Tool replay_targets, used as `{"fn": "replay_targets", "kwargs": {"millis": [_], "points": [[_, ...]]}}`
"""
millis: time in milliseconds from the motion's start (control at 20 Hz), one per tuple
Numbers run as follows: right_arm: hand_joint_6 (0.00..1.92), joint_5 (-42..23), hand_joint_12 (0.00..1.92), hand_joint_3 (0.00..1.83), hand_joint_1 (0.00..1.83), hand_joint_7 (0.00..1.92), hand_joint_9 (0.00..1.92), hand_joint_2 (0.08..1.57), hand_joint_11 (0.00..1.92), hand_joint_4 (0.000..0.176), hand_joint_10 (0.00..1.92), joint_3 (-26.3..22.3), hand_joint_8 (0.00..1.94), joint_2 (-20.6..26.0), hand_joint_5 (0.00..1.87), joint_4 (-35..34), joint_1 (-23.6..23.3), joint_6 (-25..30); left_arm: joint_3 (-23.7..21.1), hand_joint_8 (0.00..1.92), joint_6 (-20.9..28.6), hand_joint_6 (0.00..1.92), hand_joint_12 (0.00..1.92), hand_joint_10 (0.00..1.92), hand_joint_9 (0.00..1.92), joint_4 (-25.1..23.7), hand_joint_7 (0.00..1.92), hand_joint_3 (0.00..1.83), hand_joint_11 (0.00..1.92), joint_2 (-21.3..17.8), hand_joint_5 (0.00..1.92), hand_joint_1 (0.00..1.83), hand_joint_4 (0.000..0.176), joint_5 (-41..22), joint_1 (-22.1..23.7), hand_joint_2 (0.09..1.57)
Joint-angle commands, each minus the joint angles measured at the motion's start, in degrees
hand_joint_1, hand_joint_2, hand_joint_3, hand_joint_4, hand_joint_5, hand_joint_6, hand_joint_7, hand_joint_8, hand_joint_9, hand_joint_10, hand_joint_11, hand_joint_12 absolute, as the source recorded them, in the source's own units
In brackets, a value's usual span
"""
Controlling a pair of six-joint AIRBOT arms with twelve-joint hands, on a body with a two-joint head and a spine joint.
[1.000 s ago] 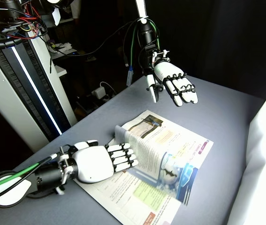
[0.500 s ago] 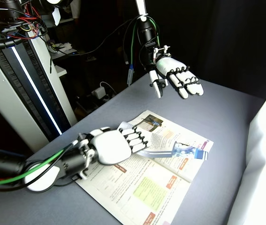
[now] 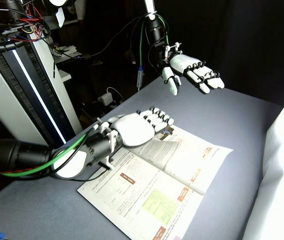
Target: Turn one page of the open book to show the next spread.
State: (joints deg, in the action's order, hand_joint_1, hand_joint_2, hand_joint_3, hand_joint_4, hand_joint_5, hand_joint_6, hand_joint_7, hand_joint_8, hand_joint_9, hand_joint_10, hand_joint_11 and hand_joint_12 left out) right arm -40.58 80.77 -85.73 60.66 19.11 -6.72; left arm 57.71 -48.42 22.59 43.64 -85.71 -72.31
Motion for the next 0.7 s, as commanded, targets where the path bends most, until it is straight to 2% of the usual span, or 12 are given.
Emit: {"fn": "replay_targets", "kwargs": {"millis": [0, 50, 100, 200, 250, 300, 350, 450, 500, 550, 600, 650], "points": [[0.01, -5.9, 0.00, 0.01, 0.00, 0.00, 0.00, 1.25, 0.00, 0.030, 0.00, 0.5, 0.00, 0.1, 0.03, -4.1, -1.2, 0.1, 0.0, 0.00, -0.2, 0.00, 0.43, 0.00, 0.01, 3.0, 0.02, 0.00, 0.00, -0.6, 0.13, 0.00, 0.026, -8.8, -0.5, 1.44], [0.01, -6.2, 0.03, 0.00, 0.00, 0.05, 0.05, 1.28, 0.02, 0.000, 0.01, 0.7, 0.00, -0.1, 0.09, -4.2, -1.6, 0.1, -0.2, 0.01, -0.2, 0.01, 0.44, 0.00, 0.01, 3.8, 0.03, 0.00, 0.00, -0.7, 0.14, 0.00, 0.027, -9.5, -1.0, 1.45], [0.01, -6.9, 0.38, 0.00, 0.00, 0.14, 0.13, 1.30, 0.00, 0.000, 0.01, 1.2, 0.00, -0.7, 0.19, -4.4, -2.0, 0.1, -0.3, 0.00, -0.2, 0.00, 0.37, 0.00, 0.01, 4.6, 0.03, 0.00, 0.00, -0.8, 0.14, 0.00, 0.044, -10.1, -1.6, 1.45], [0.00, -8.4, 0.26, 0.00, 0.00, 0.04, 0.02, 1.31, 0.00, 0.000, 0.00, 2.0, 0.01, -1.8, 0.11, -6.1, -2.6, -0.8, -0.4, 0.00, -0.2, 0.00, 0.33, 0.01, 0.03, 5.8, 0.04, 0.01, 0.00, -0.9, 0.14, 0.00, 0.014, -10.9, -2.4, 1.48], [0.05, -9.4, 0.71, 0.00, 0.05, 0.21, 0.17, 1.30, 0.00, 0.000, 0.12, 2.2, 0.05, -2.2, 0.24, -7.0, -3.3, -1.3, -0.5, 0.00, -0.2, 0.00, 0.34, 0.00, 0.02, 6.7, 0.04, 0.00, 0.00, -0.9, 0.14, 0.00, 0.017, -11.7, -2.9, 1.48], [0.05, -10.0, 0.71, 0.00, 0.05, 0.21, 0.17, 1.30, 0.00, 0.000, 0.12, 2.4, 0.05, -2.4, 0.24, -7.2, -3.8, -1.3, -0.5, 0.00, -0.1, 0.00, 0.34, 0.00, 0.02, 7.2, 0.04, 0.00, 0.00, -0.9, 0.14, 0.00, 0.017, -12.0, -3.1, 1.48], [0.05, -10.6, 0.99, 0.00, 0.01, 0.30, 0.24, 1.32, 0.00, 0.000, 0.19, 2.5, 0.07, -2.6, 0.26, -7.5, -4.2, -1.4, -0.5, 0.00, -0.1, 0.00, 0.38, 0.00, 0.02, 7.5, 0.04, 0.00, 0.00, -0.9, 0.14, 0.00, 0.009, -12.1, -3.3, 1.50], [0.06, -11.6, 1.37, 0.00, 0.11, 0.45, 0.25, 1.28, 0.00, 0.000, 0.61, 2.4, 0.04, -3.0, 0.40, -8.2, -5.3, -2.6, -0.5, 0.02, -0.1, 0.04, 0.51, 0.02, 0.09, 7.5, 0.15, 0.00, 0.00, -0.9, 0.31, 0.05, 0.017, -11.9, -3.3, 1.51], [0.09, -11.9, 1.57, 0.00, 0.14, 0.47, 0.23, 1.25, 0.00, 0.000, 0.80, 2.2, 0.03, -3.0, 0.43, -8.6, -5.7, -3.3, -0.5, 0.02, -0.1, 0.05, 0.66, 0.04, 0.15, 7.4, 0.23, 0.00, 0.00, -0.9, 0.39, 0.17, 0.000, -11.8, -3.3, 1.51], [0.07, -12.1, 1.71, 0.00, 0.05, 0.40, 0.10, 1.24, 0.00, 0.000, 0.97, 1.9, 0.01, -3.0, 0.38, -8.9, -6.0, -3.9, -0.5, 0.01, -0.1, 0.03, 0.52, 0.02, 0.13, 7.4, 0.21, 0.00, 0.00, -0.8, 0.38, 0.21, 0.030, -11.8, -3.3, 1.52], [0.04, -12.3, 1.39, 0.00, 0.01, 0.21, 0.02, 1.20, 0.00, 0.000, 0.69, 1.6, 0.00, -2.8, 0.22, -9.1, -6.2, -4.6, -0.5, 0.01, -0.1, 0.02, 0.57, 0.02, 0.15, 7.3, 0.22, 0.00, 0.00, -0.9, 0.40, 0.34, 0.000, -11.9, -3.3, 1.52], [0.02, -12.3, 1.22, 0.00, 0.00, 0.12, 0.02, 1.19, 0.00, 0.000, 0.53, 1.1, 0.00, -2.3, 0.16, -9.3, -6.3, -5.1, -0.5, 0.00, -0.1, 0.01, 0.53, 0.01, 0.13, 7.2, 0.21, 0.00, 0.00, -0.9, 0.39, 0.35, 0.020, -12.1, -3.3, 1.52]]}}
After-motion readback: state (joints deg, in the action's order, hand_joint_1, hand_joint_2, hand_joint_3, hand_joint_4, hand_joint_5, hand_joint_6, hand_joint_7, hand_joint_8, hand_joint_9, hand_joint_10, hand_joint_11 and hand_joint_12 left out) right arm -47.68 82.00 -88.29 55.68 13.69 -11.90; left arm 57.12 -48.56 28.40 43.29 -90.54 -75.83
